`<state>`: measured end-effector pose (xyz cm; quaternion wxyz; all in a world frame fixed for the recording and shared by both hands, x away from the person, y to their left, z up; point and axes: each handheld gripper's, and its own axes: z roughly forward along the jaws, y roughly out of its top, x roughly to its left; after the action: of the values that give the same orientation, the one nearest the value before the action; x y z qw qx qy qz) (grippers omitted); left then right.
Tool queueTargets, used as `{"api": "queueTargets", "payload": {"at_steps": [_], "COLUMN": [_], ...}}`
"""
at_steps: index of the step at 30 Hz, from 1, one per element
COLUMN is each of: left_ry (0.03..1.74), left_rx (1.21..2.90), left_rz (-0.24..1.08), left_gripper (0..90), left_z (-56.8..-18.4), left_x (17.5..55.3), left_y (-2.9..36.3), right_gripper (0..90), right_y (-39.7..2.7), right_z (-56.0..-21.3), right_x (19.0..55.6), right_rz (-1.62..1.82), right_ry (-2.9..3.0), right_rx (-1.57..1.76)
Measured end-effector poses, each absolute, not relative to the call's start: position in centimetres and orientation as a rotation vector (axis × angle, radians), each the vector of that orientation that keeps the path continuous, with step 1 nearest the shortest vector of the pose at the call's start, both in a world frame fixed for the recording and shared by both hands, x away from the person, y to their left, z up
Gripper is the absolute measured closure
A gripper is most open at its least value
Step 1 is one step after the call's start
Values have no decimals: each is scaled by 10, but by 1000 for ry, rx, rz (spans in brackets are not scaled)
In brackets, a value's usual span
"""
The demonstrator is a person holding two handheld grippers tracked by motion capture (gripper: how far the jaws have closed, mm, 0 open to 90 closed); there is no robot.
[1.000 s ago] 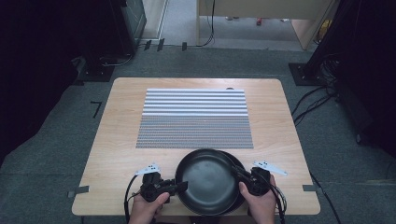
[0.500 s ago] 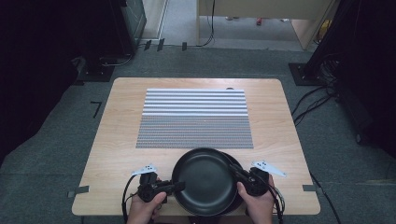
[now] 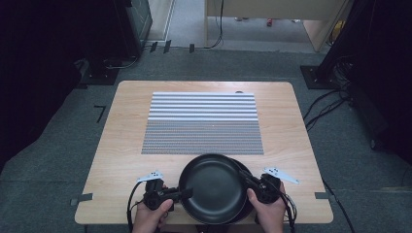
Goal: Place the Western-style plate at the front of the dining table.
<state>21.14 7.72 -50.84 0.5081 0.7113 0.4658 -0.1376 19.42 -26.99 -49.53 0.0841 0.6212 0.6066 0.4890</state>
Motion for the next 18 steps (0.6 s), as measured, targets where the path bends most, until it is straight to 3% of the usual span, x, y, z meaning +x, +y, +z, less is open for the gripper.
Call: {"api": "queueTargets", "payload": {"at_steps": [13,18], "left_ry": [1149,1162], "left_rx": [1730,1663], "left_rz": [-269,-267], "left_gripper": [635,636], "left_z": [-505,-500], "left_x": [212,214], "left_y": [81,94], "right_gripper": [789,794], "right_y": [-270,-272], "right_z": [-505,-506], "right_x": [198,200], "right_rz": [1438,1456], "right_ry": [1853,1853], "right_rx": [1918,1917]}}
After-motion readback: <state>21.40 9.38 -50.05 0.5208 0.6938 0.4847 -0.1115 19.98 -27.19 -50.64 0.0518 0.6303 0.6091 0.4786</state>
